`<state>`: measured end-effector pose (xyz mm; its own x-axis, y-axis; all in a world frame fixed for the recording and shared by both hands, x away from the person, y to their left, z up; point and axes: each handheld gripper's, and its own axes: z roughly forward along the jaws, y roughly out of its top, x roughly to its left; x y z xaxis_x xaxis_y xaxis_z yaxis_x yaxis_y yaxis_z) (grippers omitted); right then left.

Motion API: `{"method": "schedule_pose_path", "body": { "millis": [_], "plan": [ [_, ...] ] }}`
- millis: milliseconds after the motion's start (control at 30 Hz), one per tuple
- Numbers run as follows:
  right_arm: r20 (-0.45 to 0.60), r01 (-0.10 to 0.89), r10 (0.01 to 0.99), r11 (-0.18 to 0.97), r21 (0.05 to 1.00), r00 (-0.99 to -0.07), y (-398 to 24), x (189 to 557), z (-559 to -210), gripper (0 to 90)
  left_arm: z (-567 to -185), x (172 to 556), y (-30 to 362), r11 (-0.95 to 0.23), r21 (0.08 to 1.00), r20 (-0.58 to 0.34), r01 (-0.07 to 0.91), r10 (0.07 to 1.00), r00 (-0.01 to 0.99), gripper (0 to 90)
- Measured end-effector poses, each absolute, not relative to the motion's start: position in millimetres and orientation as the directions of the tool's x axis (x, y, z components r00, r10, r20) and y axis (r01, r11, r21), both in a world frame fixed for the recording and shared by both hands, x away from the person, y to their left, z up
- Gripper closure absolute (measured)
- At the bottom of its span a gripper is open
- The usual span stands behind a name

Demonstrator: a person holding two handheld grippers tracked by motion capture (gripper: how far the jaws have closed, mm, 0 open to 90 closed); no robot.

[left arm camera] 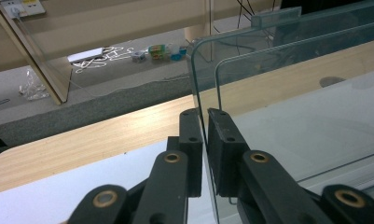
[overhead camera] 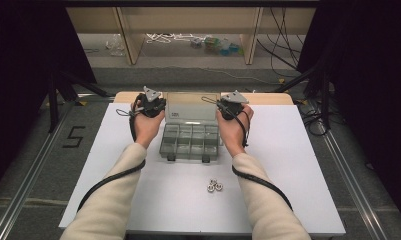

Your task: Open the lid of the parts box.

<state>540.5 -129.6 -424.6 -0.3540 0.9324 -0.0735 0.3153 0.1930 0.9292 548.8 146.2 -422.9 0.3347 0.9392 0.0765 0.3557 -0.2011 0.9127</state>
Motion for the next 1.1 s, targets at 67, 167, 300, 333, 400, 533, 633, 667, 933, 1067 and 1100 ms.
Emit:
{"method": "schedule_pose_path", "body": {
  "millis": [67,167,300,333,400,533,633,667,933,1067,1100],
  "plan": [
    [-0.079,0.313,0.932,0.197,0.929,-0.354,-129.7,541.1,-425.6,83.1,-424.0,549.0,145.9,-0.196,0.912,0.071,0.359,0.940,0.333,84.1],
    [-0.079,0.319,0.932,0.200,0.927,-0.355,-129.9,541.8,-427.5,83.1,-425.6,549.6,146.1,-0.198,0.910,0.070,0.364,0.940,0.335,84.1],
    [-0.068,0.331,0.935,0.190,0.924,-0.348,-129.1,542.2,-429.9,83.0,-428.7,550.2,145.8,-0.195,0.907,0.063,0.373,0.939,0.338,84.2],
    [-0.071,0.336,0.932,0.198,0.921,-0.355,-129.6,542.0,-430.5,83.0,-429.7,550.4,145.8,-0.195,0.906,0.062,0.375,0.939,0.339,84.2],
    [-0.074,0.332,0.934,0.197,0.922,-0.348,-129.5,542.8,-432.4,83.1,-431.4,550.4,145.3,-0.187,0.906,0.053,0.381,0.940,0.336,84.3],
    [-0.070,0.339,0.935,0.195,0.920,-0.348,-129.4,543.2,-434.3,83.1,-433.5,550.9,145.3,-0.188,0.903,0.051,0.387,0.940,0.339,84.4],
    [-0.074,0.341,0.933,0.202,0.918,-0.352,-129.5,543.2,-435.1,83.1,-435.1,550.9,145.2,-0.190,0.900,0.050,0.392,0.939,0.340,84.4],
    [-0.075,0.337,0.934,0.200,0.920,-0.349,-129.2,543.6,-435.8,83.1,-435.7,551.0,145.0,-0.189,0.900,0.049,0.392,0.940,0.338,84.4],
    [-0.075,0.345,0.935,0.202,0.917,-0.347,-129.3,544.4,-439.8,83.1,-438.8,550.8,145.2,-0.189,0.895,0.047,0.403,0.940,0.338,84.5],
    [-0.074,0.348,0.937,0.199,0.916,-0.341,-128.9,544.6,-441.6,83.0,-441.9,553.3,146.2,-0.213,0.897,0.067,0.388,0.932,0.357,84.6],
    [-0.074,0.355,0.936,0.203,0.913,-0.343,-128.9,544.6,-441.8,83.0,-442.4,553.3,145.9,-0.212,0.896,0.066,0.390,0.933,0.355,84.6]
  ]
}}
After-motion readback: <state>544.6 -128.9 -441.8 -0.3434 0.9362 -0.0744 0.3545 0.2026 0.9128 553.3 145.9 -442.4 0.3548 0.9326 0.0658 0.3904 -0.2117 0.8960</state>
